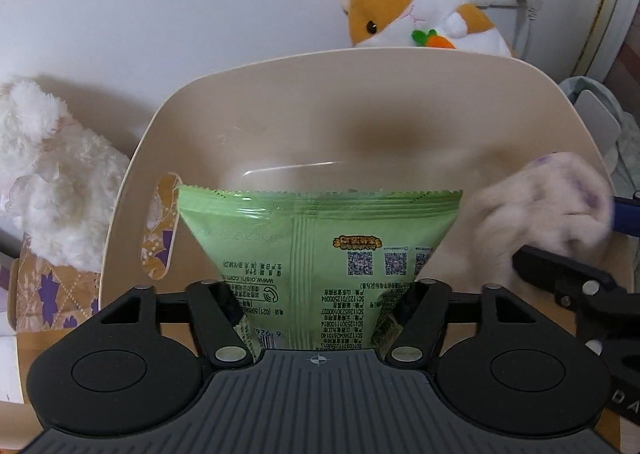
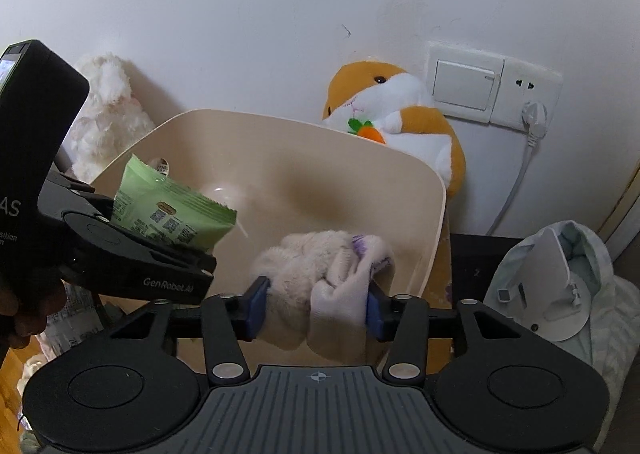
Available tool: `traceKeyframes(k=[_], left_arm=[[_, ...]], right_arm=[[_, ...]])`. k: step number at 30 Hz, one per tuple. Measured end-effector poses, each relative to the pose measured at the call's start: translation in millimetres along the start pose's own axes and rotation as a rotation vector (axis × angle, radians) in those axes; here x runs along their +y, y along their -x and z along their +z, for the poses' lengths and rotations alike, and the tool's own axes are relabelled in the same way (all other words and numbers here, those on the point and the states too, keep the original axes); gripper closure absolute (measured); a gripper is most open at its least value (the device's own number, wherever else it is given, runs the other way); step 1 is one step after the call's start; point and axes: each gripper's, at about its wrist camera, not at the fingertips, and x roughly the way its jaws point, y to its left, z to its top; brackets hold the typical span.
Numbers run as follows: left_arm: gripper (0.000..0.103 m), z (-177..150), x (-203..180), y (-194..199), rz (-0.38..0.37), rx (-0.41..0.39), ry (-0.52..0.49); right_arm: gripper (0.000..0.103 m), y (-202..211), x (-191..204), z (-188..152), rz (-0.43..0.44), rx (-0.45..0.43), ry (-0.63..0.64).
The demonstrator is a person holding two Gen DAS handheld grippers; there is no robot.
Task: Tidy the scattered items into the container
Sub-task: 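Carry both items into the beige basket and open both grippers, then grasp the blue-white tissue pack with left gripper while right grasps the white plush toy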
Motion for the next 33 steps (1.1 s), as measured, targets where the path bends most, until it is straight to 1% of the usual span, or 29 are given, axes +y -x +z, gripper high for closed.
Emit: traceKeyframes(k=[1,2,3,4,5,7,9,11,14,16,19,23,29,33], left_arm=[[0.027,-0.4,0.5,1.0,-0.004,-0.007,0.000],[0.026,-0.7,1.6,2.0,-0.012,-0.011,0.002],[0.025,-0.7,3.1,3.1,-0.019,-0.016,0.006],[0.025,0.0,2.4,5.5,-0.021,-0.022,0.008],[0.025,0.3,4.0,6.8,-0.022,-0.029,0.014],[0.024,1.3,6.2,10.5,-0.027,-0.041,0.029],[0.024,4.7,8.2,13.0,-0.033,-0.045,0.035],[0.024,2.8,10.3,16.8,-0.034,-0.055,0.030],[0.024,-1.3,13.2,32.5,-0.025,-0.093,0.010],[0.024,-6.8,19.6,41.9,-0.032,-0.109,0.005],[0.024,-15.6,29.9,54.6,-0.049,-0.119,0.007],[0.023,-25.6,46.9,70.0,-0.064,-0.129,0.027],[0.023,-47.8,68.5,88.6,-0.064,-0.141,0.013],[0.023,-69.7,84.1,97.9,-0.095,-0.137,0.016]], right_arm=[[0.046,1.9,0.3,-0.1,-0.002,-0.007,0.000],[0.042,3.7,1.0,-0.1,-0.004,-0.012,0.001],[0.036,4.7,1.1,1.1,-0.009,-0.015,0.001],[0.032,6.7,1.5,1.4,-0.014,-0.021,0.000],[0.025,8.6,1.7,1.7,-0.019,-0.028,-0.002],[0.023,13.5,1.6,2.4,-0.020,-0.044,-0.004],[0.012,19.2,2.2,1.9,-0.027,-0.054,-0.005],[0.008,26.4,3.6,1.4,-0.043,-0.071,-0.004],[0.000,37.5,5.8,-0.9,-0.039,-0.094,0.006],[0.000,44.6,7.9,-5.1,-0.034,-0.113,0.022],[0.000,51.9,10.7,-12.8,-0.034,-0.107,0.033],[0.000,65.6,13.6,-24.3,-0.028,-0.106,0.013],[0.000,82.6,21.9,-46.2,-0.065,-0.093,-0.015],[0.000,94.5,31.8,-65.0,-0.073,-0.093,-0.040]])
